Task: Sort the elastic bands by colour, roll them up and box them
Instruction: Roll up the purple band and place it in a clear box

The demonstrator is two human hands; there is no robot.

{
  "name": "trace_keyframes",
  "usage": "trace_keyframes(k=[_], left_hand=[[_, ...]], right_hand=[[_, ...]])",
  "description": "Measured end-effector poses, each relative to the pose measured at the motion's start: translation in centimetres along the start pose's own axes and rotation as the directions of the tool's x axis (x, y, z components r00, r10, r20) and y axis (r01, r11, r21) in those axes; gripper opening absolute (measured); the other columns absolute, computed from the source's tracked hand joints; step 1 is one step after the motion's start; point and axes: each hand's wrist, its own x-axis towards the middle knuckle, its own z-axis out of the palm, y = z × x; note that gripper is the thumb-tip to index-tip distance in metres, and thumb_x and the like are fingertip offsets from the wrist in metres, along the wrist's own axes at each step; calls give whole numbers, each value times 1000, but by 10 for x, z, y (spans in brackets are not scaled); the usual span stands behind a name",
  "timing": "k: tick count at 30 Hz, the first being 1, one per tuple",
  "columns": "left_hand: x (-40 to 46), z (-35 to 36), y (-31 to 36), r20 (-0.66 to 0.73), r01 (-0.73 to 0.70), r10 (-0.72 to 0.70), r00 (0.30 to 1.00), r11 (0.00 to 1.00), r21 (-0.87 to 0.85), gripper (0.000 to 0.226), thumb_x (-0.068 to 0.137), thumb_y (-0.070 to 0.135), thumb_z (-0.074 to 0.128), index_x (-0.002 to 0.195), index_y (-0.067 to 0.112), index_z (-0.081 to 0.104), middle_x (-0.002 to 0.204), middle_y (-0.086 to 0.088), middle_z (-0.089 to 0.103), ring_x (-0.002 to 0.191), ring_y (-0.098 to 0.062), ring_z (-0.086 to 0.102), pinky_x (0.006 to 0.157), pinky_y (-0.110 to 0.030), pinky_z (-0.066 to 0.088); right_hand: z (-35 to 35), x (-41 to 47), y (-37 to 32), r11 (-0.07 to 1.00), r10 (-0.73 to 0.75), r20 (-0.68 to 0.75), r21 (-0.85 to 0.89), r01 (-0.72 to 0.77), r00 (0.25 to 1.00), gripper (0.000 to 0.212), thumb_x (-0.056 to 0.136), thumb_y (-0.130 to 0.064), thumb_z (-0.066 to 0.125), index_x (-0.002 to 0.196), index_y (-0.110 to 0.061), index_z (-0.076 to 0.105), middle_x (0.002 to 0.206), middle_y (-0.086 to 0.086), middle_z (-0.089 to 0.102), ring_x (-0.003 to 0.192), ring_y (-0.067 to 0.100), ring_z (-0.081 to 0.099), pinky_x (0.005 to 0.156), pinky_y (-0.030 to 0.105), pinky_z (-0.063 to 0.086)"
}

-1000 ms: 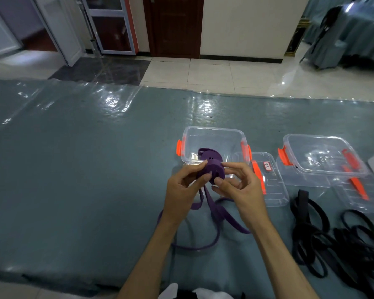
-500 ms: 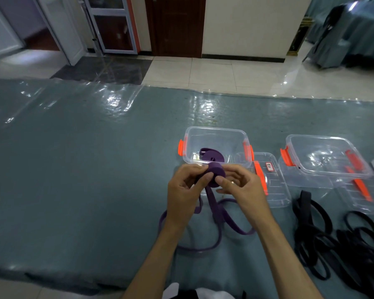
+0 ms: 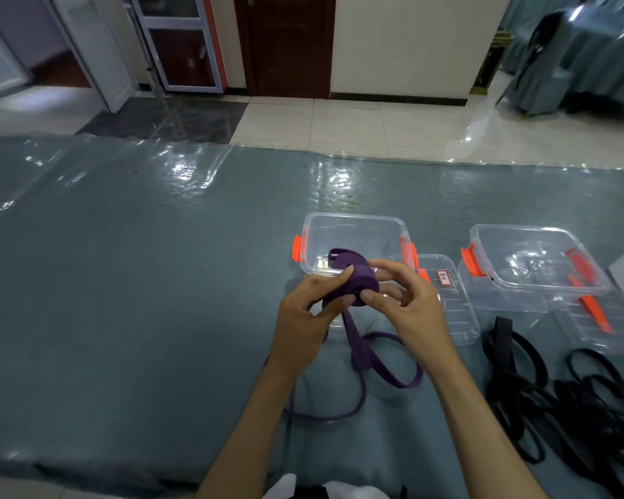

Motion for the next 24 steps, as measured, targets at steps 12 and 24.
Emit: trace_keyframes(k=[12, 24], left_hand=[[1, 2, 6, -63, -43, 41, 997, 998, -34, 38, 89, 9, 81, 126, 8, 72, 119, -4, 75, 114, -30, 71, 98, -40, 59], [2, -12, 4, 65, -95, 94, 993, 995, 11, 41, 93, 11, 77, 133, 7, 69, 131, -3, 70, 124, -31, 66, 103, -43, 57]], right_hand=[[10, 3, -9, 990, 64, -29, 130, -60, 998, 34, 80, -26, 85, 112, -16, 78, 118, 11, 74, 101, 28, 79, 78, 34, 66], [-4, 5, -11, 993, 106, 85, 36, -110, 991, 50, 69, -57, 92, 108, -28, 80, 103, 7, 82, 101, 24, 79, 87, 37, 64]])
